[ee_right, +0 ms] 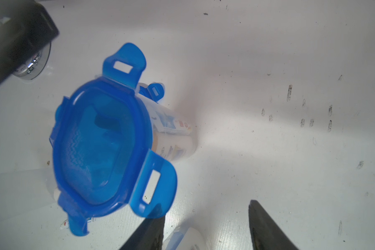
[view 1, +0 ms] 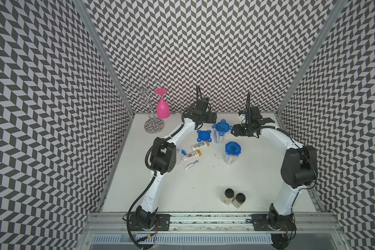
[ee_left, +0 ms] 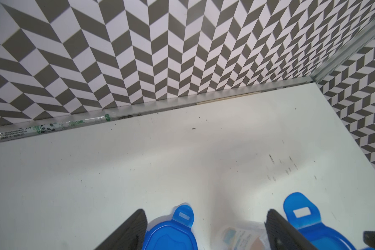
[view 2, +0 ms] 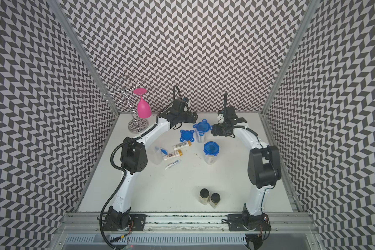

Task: Pack away toiletry kits
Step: Adjust the lid on the container.

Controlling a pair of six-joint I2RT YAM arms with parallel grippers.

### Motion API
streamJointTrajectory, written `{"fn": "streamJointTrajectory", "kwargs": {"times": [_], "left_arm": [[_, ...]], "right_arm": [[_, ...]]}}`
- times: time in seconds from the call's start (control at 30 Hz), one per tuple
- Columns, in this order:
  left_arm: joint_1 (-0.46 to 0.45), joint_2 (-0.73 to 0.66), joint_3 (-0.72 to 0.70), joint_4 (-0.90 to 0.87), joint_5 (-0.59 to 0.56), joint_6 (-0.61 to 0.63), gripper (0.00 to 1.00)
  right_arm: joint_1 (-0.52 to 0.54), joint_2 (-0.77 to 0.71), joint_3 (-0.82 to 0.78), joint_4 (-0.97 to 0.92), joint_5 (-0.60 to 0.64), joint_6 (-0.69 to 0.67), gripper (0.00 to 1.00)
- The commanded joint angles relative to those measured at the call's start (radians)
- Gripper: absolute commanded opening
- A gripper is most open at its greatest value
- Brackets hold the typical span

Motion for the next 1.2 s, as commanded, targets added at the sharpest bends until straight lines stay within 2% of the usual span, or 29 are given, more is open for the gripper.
{"fn": "streamJointTrajectory", "kwargs": {"times": [0.0,0.53,1.17], "left_arm": [[-0.015,0.016,0.044,-0.063,-0.020,0.024,0.87],[-0.021,-0.015,0.024,-0.101,-0.041,0.034,0.85],[-0.019,-0.077,-0.047,-0.104,-0.057,0.028,0.85]], "right_arm": [[0.003,0.022,0.030,0.042,-0.003,-0.006,0.60],[0.000,0.080,0.103,0.035,-0.003,0.001,0.59],[0.000,0.094,0.110,0.045,-0.048,0.011,0.59]]}}
